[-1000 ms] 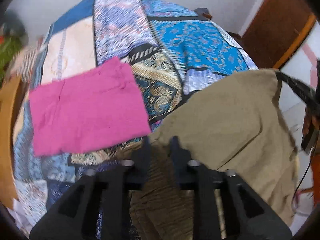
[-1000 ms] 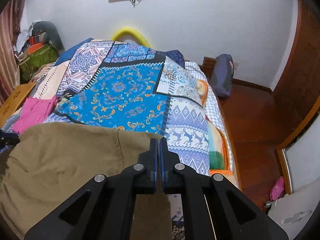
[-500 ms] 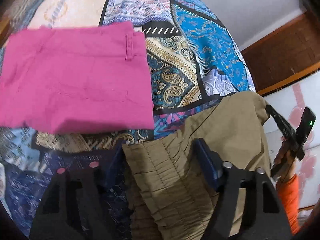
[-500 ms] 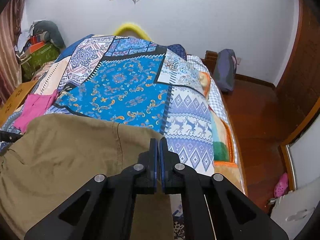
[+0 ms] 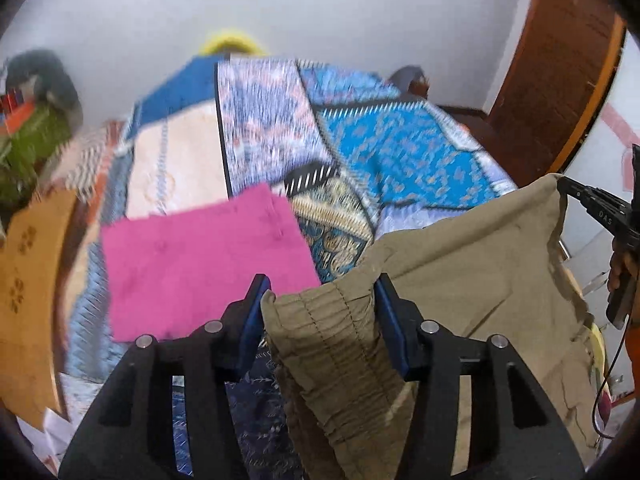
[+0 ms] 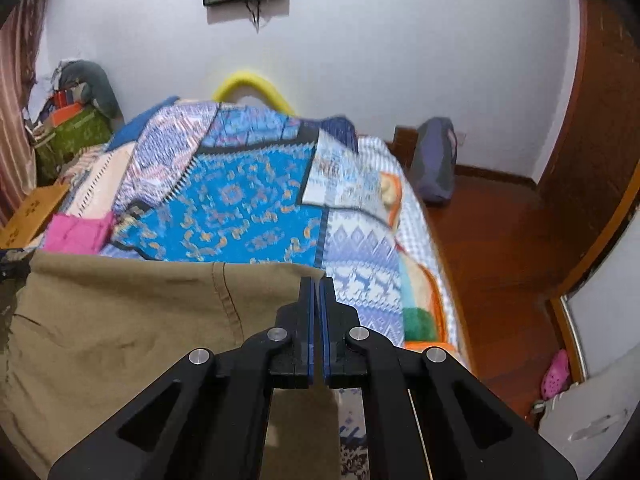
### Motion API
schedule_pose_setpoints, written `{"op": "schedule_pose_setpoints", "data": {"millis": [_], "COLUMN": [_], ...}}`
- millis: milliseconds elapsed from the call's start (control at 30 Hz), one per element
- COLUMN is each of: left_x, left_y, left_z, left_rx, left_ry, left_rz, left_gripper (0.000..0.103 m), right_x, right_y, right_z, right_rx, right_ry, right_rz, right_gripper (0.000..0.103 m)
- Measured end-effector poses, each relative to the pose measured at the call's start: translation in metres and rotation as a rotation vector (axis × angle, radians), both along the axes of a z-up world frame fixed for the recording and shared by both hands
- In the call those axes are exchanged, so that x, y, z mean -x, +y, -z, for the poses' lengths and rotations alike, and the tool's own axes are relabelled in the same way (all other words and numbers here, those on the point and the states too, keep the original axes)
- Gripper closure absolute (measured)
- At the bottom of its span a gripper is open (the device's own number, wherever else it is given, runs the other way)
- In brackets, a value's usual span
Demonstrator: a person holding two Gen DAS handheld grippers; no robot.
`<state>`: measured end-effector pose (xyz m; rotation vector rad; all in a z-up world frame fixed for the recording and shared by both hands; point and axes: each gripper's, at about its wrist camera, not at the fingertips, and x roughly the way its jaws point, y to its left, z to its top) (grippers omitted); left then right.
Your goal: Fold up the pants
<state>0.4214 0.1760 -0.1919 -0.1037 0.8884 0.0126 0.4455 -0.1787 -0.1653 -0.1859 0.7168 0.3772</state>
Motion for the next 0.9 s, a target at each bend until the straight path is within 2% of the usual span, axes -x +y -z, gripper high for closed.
{"op": "schedule_pose_setpoints", "data": {"millis": [300,467,733,900], "left_x": [0.071,0.114,0.187,0.227], "left_y": [-0.037,-0.058,-0.078,-0.083], "left_z": [-0.066,-0.082,-0.075,-0.048], "left_rx": [-0.096,-0.147,-0.179,-0.189], "left_ry": [-0.144,-0.186,-0.211,-0.182], "left_rz": [0.08,0.128,0.202,0.244], "left_gripper": [0.051,0.051,0.051,0.051], "right_x": [0.071,0.12,0.198,0.244], "right_y": [-0.037,-0.059,-0.083,-0.091], "right_z": [-0.069,-0.085,-0.073,-0.044], "right_rx": [-0.083,-0.11,-0.114,-0.104], "right_ry": [-0.108,-0.129,-0.097,-0.037], "right_rz": [-0.002,0.001,-0.014,-0.015], "right_gripper": [0.101,0.101,0.101,0.101]}}
